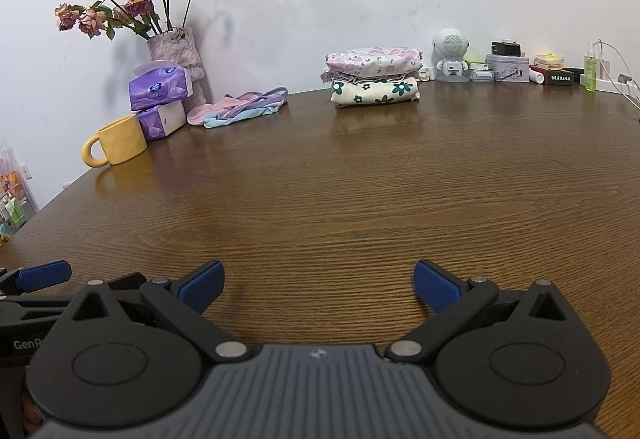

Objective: Fold clothes

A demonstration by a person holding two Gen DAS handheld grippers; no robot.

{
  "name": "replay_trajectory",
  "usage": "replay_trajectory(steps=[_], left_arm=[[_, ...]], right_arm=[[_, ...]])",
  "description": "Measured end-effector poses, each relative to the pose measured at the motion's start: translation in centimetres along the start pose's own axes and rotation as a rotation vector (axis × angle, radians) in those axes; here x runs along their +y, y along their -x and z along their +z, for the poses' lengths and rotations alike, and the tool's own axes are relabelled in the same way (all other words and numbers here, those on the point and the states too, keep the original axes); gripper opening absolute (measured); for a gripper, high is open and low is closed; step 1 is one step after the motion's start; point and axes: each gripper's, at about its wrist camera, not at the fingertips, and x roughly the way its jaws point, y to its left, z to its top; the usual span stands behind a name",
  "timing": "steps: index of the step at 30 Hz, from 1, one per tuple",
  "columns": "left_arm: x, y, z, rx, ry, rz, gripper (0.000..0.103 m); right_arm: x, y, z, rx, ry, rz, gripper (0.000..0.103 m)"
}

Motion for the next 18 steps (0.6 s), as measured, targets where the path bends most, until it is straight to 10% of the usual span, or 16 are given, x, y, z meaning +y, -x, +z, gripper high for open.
replay_trajectory(steps=[18], left_arm=[[1.2,0.8,2.6,-0.045,-0.010,-0.025,0.103]], right_arm=[[0.8,-0.1,1.9,-0.012,0.071,0.020,0.103]])
